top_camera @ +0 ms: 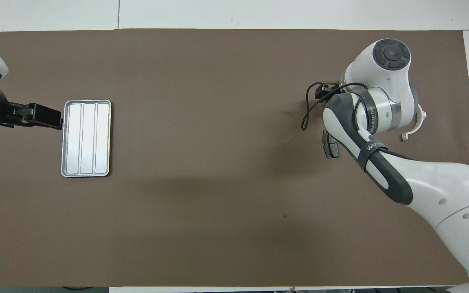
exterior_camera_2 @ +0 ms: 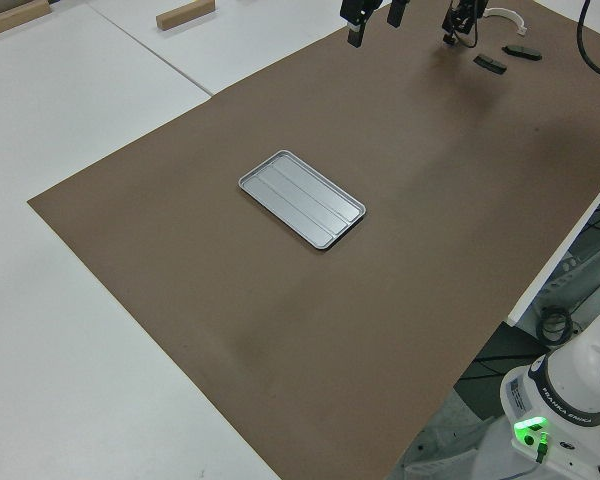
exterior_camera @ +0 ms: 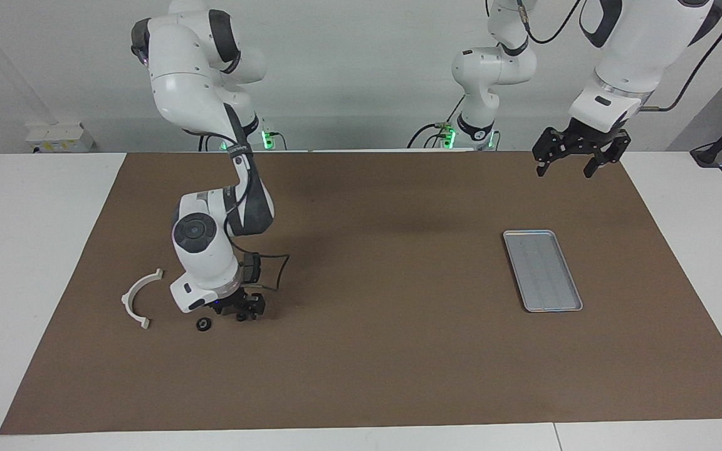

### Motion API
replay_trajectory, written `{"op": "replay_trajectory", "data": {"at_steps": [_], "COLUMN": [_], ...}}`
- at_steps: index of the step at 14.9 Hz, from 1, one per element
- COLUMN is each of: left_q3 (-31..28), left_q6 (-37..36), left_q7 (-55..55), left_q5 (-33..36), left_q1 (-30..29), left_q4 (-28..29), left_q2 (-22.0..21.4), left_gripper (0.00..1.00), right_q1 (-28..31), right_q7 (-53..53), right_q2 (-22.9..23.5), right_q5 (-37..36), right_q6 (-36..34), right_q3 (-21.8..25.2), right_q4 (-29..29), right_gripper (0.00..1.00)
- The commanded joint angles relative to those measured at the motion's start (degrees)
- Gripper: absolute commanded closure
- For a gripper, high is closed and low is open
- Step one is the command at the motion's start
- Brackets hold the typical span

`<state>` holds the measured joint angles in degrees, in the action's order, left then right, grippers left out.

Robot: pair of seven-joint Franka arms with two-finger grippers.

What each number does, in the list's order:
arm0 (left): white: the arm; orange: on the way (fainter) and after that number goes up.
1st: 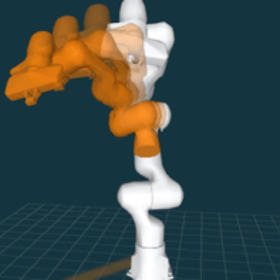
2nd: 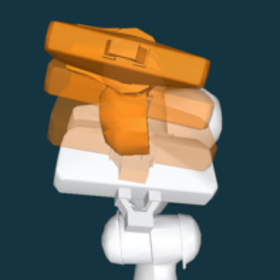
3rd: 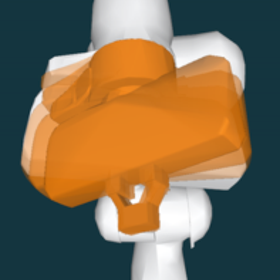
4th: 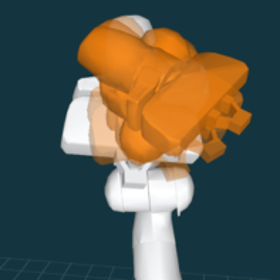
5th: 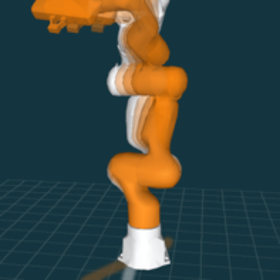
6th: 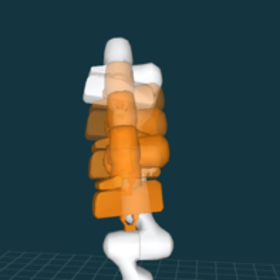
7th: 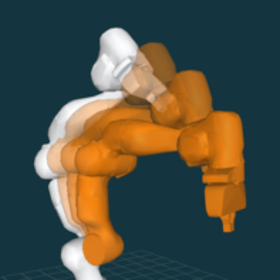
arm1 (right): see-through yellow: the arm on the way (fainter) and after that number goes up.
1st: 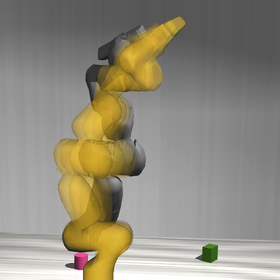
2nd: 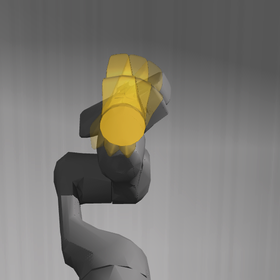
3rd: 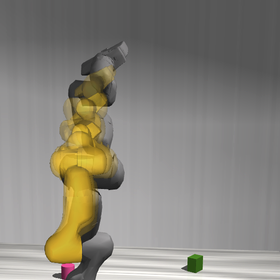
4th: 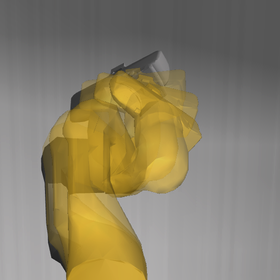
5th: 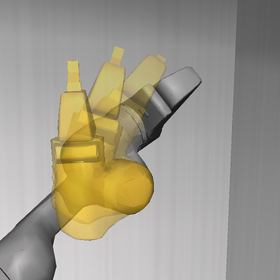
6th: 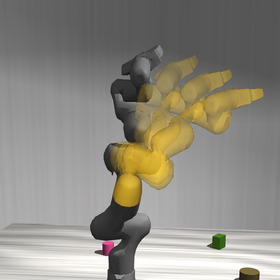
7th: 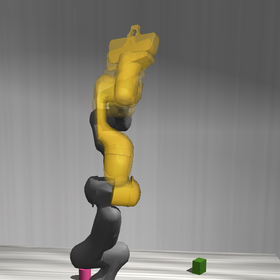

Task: Pick bearing gear from pile to tray

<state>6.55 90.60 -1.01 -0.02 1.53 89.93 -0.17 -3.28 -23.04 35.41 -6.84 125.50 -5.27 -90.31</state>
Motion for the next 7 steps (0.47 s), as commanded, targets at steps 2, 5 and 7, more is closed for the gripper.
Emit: {"op": "replay_trajectory", "data": {"at_steps": [2, 5, 7], "left_q3": [-0.2, -0.2, -0.2], "left_q6": [0.0, 0.1, 0.1], "left_q7": [-0.3, -0.3, -0.3], "left_q5": [-0.2, -0.2, -0.2], "left_q1": [-0.1, -0.1, -0.1], "left_q4": [1.7, 1.7, 1.7], "left_q2": [-1.1, -1.1, -1.1], "left_gripper": [0.0, 0.0, 0.0], "right_q1": [0.1, 0.1, 0.3], "right_q7": [-2.9, -3.1, -4.5], "right_q2": [1.5, 1.5, 1.4], "right_q5": [-1.1, -0.5, 0.0], "right_q6": [-1.8, -2.4, -2.2], "right_q3": [-0.3, -0.3, -0.3], "right_q4": [3.1, 3.1, 3.1], "right_gripper": [0.16, 0.3, 0.46]}}
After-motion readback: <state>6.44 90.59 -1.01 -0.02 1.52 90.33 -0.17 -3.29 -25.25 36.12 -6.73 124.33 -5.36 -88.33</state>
